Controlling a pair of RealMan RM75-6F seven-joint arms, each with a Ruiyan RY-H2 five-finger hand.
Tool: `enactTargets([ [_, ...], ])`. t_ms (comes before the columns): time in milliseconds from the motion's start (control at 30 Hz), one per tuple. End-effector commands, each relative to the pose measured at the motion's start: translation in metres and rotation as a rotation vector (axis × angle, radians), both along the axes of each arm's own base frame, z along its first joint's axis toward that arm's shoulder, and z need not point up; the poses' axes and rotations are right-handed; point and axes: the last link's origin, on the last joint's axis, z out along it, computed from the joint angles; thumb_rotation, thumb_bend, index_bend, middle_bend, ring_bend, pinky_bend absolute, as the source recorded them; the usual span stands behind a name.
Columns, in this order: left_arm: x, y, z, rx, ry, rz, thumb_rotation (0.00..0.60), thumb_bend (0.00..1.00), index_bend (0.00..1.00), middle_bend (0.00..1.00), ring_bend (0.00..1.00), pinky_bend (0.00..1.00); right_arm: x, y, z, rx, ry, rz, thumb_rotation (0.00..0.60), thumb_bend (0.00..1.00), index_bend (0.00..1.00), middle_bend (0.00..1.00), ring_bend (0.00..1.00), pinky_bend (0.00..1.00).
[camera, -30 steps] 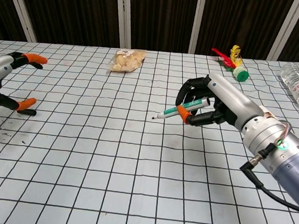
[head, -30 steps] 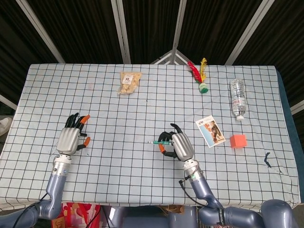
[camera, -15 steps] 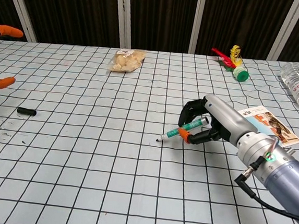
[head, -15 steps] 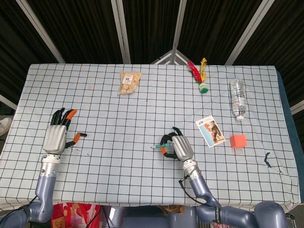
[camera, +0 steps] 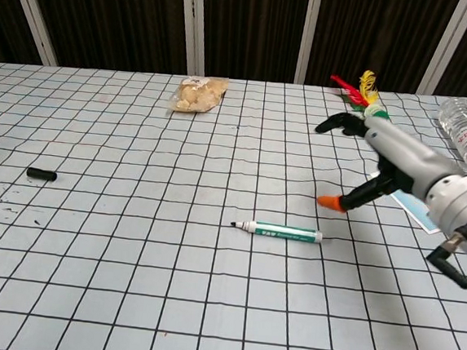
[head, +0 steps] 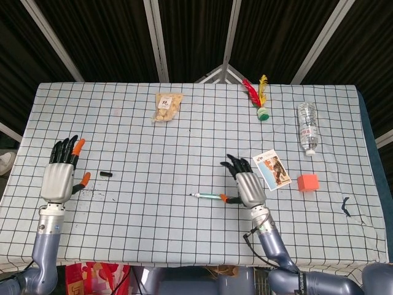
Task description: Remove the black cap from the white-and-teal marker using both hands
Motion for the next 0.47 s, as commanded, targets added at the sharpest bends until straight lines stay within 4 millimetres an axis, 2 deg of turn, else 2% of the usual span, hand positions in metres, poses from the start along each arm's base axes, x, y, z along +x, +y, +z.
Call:
enactTargets([
  [33,-0.007,-0.01,0.006,0.033,0.055,0.007,0.6,0.43,0.01,0.02,0.0,0.0,-0.021,0.006,0.039,-0.141,0.088,-0.005,0.6,0.21,0.19,0.06,0.12,0.02],
  [267,-0.014,-0.025,0.02,0.05,0.079,0.028,0.6,0.43,0.01,0.01,0.0,0.0,-0.06,0.019,0.085,-0.255,0.241,-0.028,0.6,0.21,0.2,0.06,0.13,0.02],
  [467,-0.018,-0.031,0.028,0.052,0.092,0.042,0.6,0.43,0.02,0.01,0.0,0.0,-0.082,0.024,0.101,-0.268,0.333,-0.038,0.6,0.21,0.2,0.06,0.13,0.02],
])
